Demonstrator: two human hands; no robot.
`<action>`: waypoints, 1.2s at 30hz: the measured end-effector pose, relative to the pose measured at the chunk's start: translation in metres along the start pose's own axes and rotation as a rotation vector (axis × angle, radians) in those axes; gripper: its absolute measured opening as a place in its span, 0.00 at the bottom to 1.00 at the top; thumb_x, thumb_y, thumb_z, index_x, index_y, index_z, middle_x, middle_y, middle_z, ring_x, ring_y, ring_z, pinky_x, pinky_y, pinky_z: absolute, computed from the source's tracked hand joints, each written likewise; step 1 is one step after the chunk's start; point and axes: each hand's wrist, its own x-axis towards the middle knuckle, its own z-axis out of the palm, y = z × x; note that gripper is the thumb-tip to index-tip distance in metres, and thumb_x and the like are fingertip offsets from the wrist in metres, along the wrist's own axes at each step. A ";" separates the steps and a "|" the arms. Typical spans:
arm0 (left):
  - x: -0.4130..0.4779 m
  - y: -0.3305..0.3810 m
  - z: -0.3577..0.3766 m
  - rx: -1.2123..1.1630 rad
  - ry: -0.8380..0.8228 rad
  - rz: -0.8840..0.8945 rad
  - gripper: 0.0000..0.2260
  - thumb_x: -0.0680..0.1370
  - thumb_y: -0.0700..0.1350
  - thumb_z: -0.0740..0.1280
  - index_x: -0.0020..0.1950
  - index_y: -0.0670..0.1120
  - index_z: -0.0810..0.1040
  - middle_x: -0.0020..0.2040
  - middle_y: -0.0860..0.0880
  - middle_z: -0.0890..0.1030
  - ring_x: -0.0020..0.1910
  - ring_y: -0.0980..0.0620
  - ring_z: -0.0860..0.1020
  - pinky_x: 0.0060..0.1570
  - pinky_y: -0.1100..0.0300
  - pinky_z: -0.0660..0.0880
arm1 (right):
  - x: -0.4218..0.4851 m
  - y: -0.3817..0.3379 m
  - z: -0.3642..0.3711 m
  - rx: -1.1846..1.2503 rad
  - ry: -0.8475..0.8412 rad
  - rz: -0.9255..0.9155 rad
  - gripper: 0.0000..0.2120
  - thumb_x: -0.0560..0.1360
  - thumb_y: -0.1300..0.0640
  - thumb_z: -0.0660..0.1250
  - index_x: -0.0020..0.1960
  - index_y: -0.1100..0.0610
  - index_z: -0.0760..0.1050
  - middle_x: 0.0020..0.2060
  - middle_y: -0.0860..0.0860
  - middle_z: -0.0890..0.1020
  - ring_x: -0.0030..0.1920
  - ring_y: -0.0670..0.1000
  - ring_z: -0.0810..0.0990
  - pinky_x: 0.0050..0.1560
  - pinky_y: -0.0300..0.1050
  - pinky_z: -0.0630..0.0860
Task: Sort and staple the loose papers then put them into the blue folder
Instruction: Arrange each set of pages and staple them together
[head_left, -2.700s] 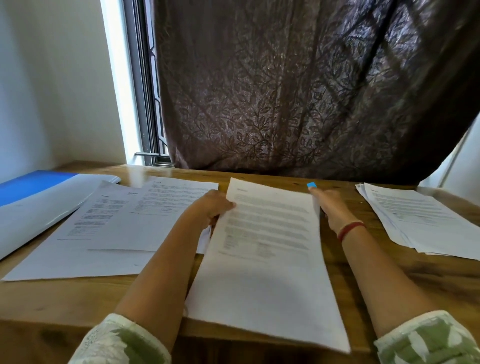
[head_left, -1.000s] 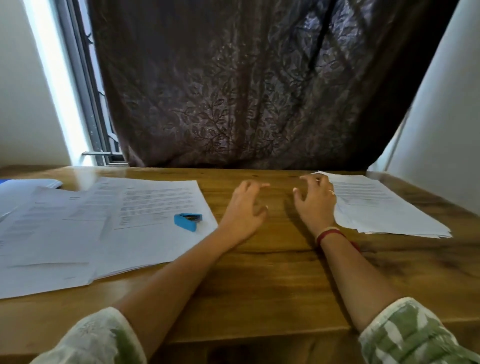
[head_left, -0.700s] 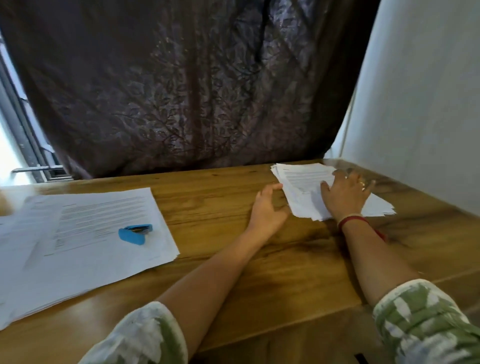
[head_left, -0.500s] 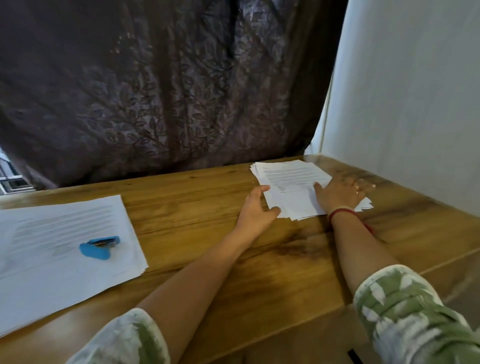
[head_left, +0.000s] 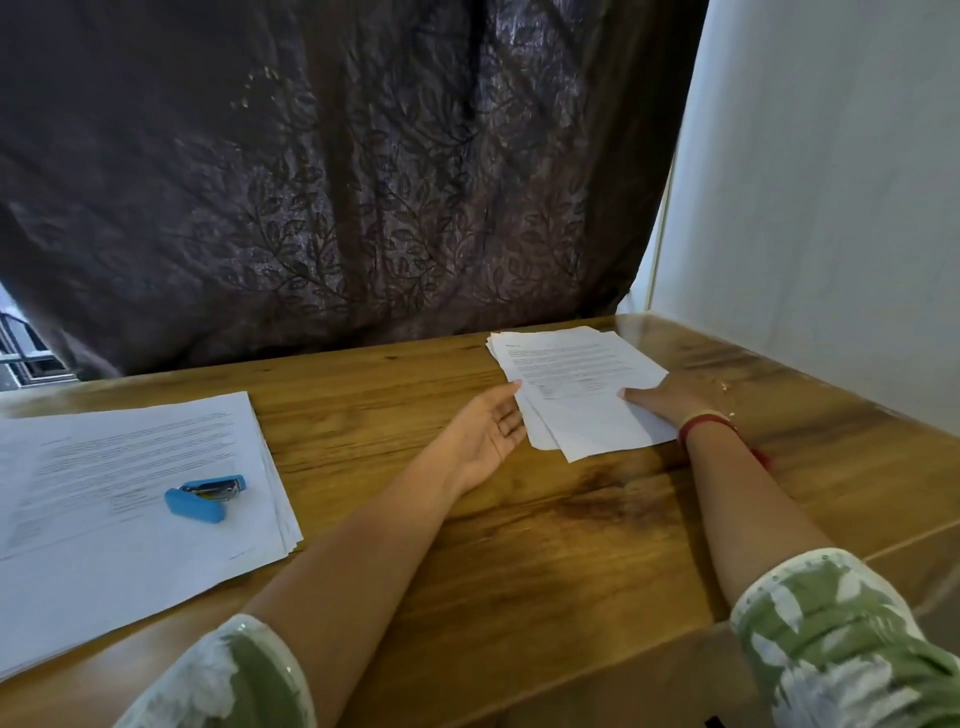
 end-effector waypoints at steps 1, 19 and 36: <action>-0.001 0.002 -0.001 -0.019 0.000 -0.016 0.10 0.81 0.44 0.63 0.60 0.41 0.76 0.62 0.42 0.79 0.66 0.45 0.75 0.70 0.51 0.68 | -0.001 0.000 0.000 0.036 -0.008 -0.010 0.47 0.61 0.26 0.65 0.70 0.56 0.68 0.68 0.58 0.73 0.67 0.63 0.70 0.69 0.61 0.65; -0.002 0.023 -0.016 0.070 0.180 -0.111 0.19 0.79 0.54 0.66 0.65 0.42 0.75 0.54 0.46 0.82 0.47 0.52 0.79 0.42 0.61 0.81 | -0.040 -0.038 -0.003 0.137 -0.130 -0.194 0.22 0.73 0.39 0.68 0.50 0.59 0.77 0.46 0.54 0.79 0.45 0.54 0.77 0.44 0.46 0.72; -0.003 0.040 -0.043 0.324 0.416 0.069 0.21 0.75 0.40 0.69 0.67 0.41 0.71 0.58 0.44 0.80 0.56 0.44 0.78 0.60 0.47 0.77 | -0.062 -0.078 0.016 0.300 -0.229 -0.251 0.20 0.79 0.44 0.62 0.50 0.63 0.76 0.49 0.62 0.79 0.45 0.57 0.76 0.50 0.48 0.73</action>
